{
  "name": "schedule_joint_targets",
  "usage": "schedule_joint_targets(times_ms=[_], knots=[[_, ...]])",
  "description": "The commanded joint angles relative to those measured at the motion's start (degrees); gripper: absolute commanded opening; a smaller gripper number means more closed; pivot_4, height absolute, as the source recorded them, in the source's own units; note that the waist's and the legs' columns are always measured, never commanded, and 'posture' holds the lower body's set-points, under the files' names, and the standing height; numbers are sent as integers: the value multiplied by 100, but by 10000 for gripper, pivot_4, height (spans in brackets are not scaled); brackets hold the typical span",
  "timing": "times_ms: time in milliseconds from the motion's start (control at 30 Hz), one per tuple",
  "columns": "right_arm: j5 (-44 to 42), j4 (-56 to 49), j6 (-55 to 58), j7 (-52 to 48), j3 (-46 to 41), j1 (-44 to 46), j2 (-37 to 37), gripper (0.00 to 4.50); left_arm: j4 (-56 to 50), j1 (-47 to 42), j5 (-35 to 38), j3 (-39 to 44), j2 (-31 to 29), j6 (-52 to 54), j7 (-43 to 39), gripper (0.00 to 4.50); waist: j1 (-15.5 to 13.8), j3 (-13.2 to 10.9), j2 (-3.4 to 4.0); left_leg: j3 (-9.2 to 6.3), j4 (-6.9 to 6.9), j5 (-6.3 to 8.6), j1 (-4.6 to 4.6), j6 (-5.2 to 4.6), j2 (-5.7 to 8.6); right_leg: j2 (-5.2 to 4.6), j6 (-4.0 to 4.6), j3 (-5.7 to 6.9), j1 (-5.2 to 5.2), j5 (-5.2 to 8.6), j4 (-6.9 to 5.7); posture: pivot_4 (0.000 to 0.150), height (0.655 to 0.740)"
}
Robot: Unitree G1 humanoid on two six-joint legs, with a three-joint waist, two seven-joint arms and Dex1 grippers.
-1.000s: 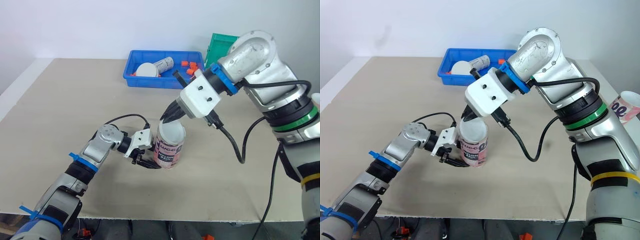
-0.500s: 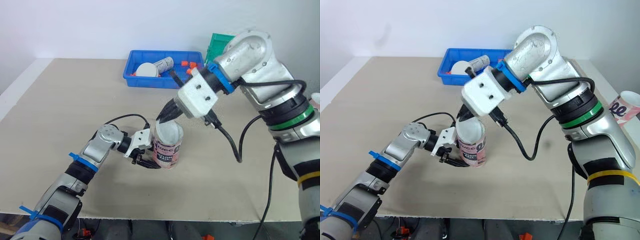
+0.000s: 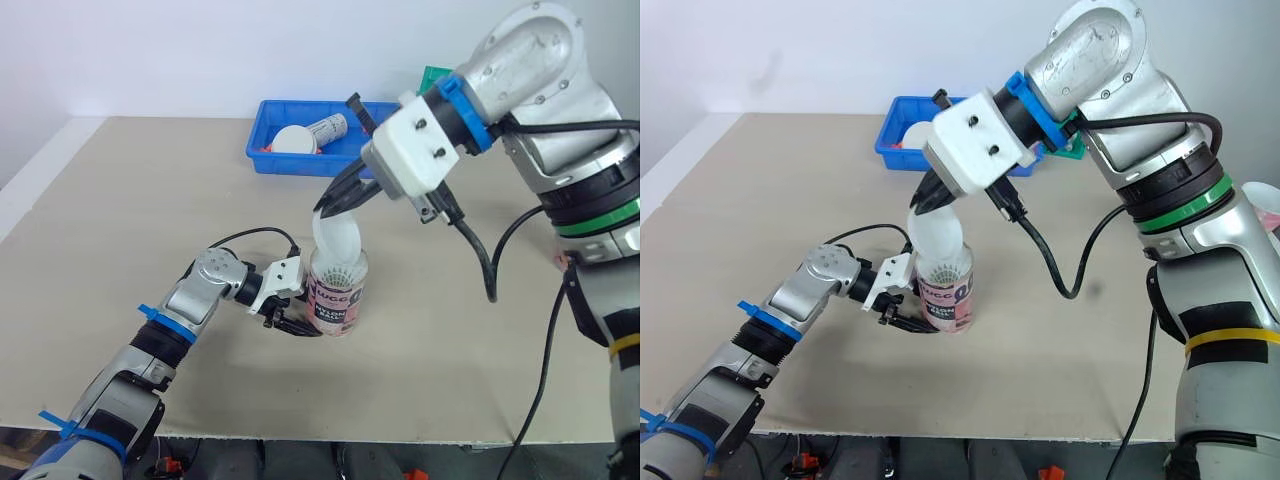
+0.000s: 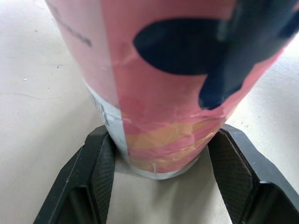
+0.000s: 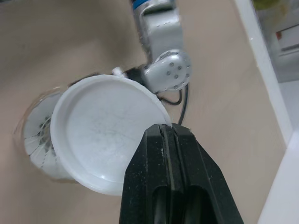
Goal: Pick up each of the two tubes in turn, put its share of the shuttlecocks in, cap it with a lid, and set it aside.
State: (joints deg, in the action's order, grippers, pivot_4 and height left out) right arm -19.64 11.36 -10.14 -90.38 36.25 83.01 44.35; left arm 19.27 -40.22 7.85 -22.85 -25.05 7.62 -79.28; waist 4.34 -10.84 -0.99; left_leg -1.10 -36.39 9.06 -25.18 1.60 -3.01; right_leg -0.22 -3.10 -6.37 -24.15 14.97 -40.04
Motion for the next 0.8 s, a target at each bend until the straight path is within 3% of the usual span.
schedule_joint_targets(times_ms=[33, 400, 800], knots=[[12, -199, -128, -212, 20, 24, 85, 386, 69, -48, -133, 5, -50, 56, 6, 28820, 0, 0, 1, 0, 0, 0, -1, 0, 0, 0, 0, 0, -2, -1, 0, 1500, 7038], [17, -378, -220, -212, 116, -68, 38, 386, 47, -37, -129, 15, -65, 88, 5, 28820, -1, 0, 1, -1, 1, 0, -1, 0, 0, 0, 0, 0, -2, 0, -1, 1500, 7038], [-131, 72, -213, -212, -167, 492, -129, 386, 70, -55, -131, 15, -50, 79, 9, 28820, -1, -1, 1, -1, 2, 0, -2, 0, 0, 1, 1, 1, -4, 1, -1, 1500, 7038]])
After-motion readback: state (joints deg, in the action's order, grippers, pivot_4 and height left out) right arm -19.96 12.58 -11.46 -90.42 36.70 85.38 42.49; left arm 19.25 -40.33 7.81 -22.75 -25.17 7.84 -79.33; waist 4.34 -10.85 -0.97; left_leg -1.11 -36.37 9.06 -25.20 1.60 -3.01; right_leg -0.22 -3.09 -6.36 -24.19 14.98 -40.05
